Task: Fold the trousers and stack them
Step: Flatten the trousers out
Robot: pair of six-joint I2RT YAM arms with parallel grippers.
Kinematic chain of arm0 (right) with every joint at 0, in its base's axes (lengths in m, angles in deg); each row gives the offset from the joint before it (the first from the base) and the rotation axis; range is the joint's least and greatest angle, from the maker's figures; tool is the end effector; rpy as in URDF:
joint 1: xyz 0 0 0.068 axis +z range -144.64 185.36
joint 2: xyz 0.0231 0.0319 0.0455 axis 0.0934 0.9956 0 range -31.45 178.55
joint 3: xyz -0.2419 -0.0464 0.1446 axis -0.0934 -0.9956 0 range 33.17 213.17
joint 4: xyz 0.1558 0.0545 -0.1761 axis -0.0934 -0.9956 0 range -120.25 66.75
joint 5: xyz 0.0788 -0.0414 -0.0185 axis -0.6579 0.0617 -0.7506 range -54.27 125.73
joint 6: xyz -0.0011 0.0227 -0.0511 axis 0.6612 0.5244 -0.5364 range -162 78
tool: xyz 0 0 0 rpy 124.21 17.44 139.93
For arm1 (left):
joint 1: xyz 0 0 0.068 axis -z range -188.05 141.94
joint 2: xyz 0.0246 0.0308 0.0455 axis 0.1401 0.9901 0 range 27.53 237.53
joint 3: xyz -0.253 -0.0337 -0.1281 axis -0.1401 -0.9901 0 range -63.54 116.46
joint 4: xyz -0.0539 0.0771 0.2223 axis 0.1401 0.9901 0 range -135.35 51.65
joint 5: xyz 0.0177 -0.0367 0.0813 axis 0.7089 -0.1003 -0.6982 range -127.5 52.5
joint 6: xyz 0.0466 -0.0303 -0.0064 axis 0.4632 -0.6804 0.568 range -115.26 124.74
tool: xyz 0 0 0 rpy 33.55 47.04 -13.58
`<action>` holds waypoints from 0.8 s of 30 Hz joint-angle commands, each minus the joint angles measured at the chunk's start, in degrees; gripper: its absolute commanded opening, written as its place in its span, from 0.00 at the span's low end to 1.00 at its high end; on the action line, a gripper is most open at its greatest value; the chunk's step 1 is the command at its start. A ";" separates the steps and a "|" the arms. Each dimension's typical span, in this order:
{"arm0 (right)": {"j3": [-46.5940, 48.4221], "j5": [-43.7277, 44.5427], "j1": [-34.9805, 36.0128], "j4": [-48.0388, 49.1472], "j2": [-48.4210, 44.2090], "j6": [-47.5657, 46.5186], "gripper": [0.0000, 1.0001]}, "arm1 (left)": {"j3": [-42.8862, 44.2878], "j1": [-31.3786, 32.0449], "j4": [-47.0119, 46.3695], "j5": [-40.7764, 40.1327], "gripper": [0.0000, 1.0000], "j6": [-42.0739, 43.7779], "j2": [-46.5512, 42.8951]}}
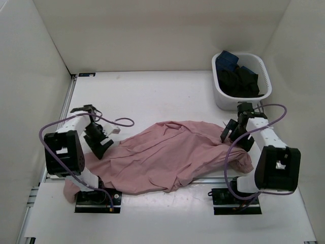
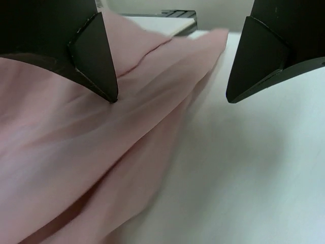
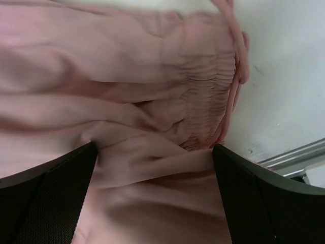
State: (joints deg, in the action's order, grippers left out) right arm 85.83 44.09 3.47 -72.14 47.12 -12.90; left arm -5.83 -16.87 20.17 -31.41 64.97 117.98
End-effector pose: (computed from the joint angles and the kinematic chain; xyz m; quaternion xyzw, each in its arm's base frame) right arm 0.2214 -0.0129 0.2334 0.2734 0.9501 -0.0392 0.1454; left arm 0.2244 0.0307 0.2091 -0.4285 -0.8991 0.0845 0.0293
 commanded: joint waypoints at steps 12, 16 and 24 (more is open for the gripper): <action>-2.14 -3.17 -0.39 9.68 15.03 7.37 0.17 | 0.17 11.64 -8.20 -2.65 0.14 -13.72 15.18; 4.63 0.24 -0.39 9.68 15.74 8.60 0.00 | 13.36 8.91 -11.81 -7.39 0.14 -18.03 16.24; 22.73 2.63 1.88 8.02 24.08 4.57 0.27 | 32.98 8.91 -12.97 -13.11 0.48 -18.65 22.91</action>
State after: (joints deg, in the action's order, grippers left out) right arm 103.32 42.32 4.54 -65.82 67.99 -5.40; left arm 24.29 -6.97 8.32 -38.78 47.07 138.61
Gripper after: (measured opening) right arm 0.229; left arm 0.423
